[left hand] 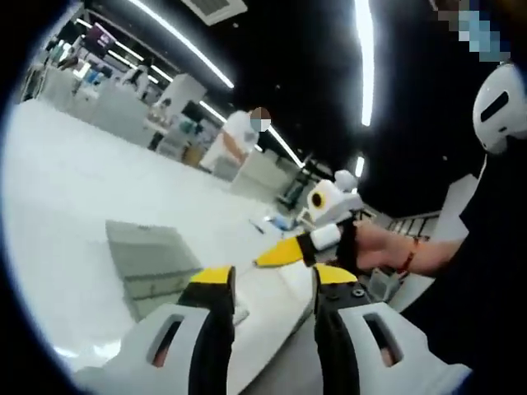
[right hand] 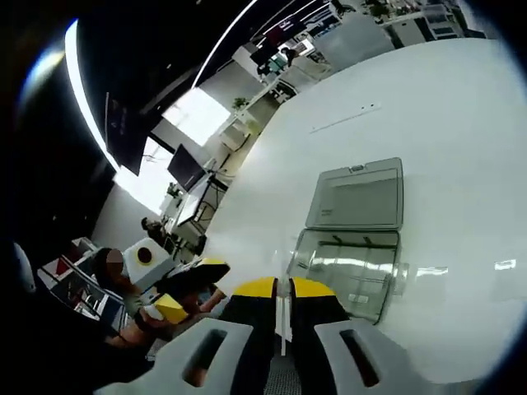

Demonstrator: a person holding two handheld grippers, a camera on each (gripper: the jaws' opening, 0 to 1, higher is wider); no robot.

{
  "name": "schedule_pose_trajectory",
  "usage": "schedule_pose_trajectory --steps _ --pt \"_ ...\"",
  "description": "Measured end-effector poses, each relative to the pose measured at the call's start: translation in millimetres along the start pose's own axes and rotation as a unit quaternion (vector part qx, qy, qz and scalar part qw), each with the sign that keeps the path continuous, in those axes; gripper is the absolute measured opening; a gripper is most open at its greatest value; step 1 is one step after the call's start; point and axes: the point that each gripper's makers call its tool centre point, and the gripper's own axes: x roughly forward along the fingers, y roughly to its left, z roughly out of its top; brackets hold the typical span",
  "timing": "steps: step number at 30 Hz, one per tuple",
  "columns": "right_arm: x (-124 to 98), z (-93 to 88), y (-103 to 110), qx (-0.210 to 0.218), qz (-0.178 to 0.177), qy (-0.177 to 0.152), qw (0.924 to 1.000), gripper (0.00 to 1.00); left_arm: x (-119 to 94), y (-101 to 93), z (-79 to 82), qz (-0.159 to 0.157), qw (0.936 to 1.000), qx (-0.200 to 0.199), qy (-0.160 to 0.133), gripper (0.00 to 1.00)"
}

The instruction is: Insert the divider into the dual guide fixture by aligning both edges with the guide slots and pushing it downward to the bottom, including one-sided entry, uneven engagement, binding, and posture correction.

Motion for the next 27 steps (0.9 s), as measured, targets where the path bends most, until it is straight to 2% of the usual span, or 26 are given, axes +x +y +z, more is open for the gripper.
schedule_pose_trajectory --steps 7,10,13,16,19,23,27 --pt "3 0.1 -10 0.014 -0.019 0.009 0.9997 0.0 -5 7.3 1.4 0.021 0.999 0.041 0.001 0.44" --pt "4 1.0 -15 0.019 -0.031 0.009 0.9993 0.0 -6 7.0 -1.6 0.023 0.9983 0.052 0.014 0.45" --pt "6 1.4 -19 0.018 -0.042 0.012 0.9989 0.0 -8 9.9 -4.8 0.036 0.9956 0.083 0.024 0.47" --pt "9 0.3 -25 0.013 -0.059 0.016 0.9981 0.0 -8 11.4 -11.1 0.038 0.9944 0.089 0.041 0.51" --pt "9 2.1 -26 0.016 -0.065 0.013 0.9977 0.0 -10 14.6 -15.3 0.038 0.9916 0.109 0.058 0.53" --pt "12 3.1 -31 0.02 -0.081 0.017 0.9964 0.0 -10 20.5 -17.9 0.036 0.9912 0.111 0.063 0.55" --pt "14 2.2 -35 0.022 -0.093 0.025 0.9951 0.0 -12 23.7 -22.7 0.034 0.9873 0.131 0.082 0.58"
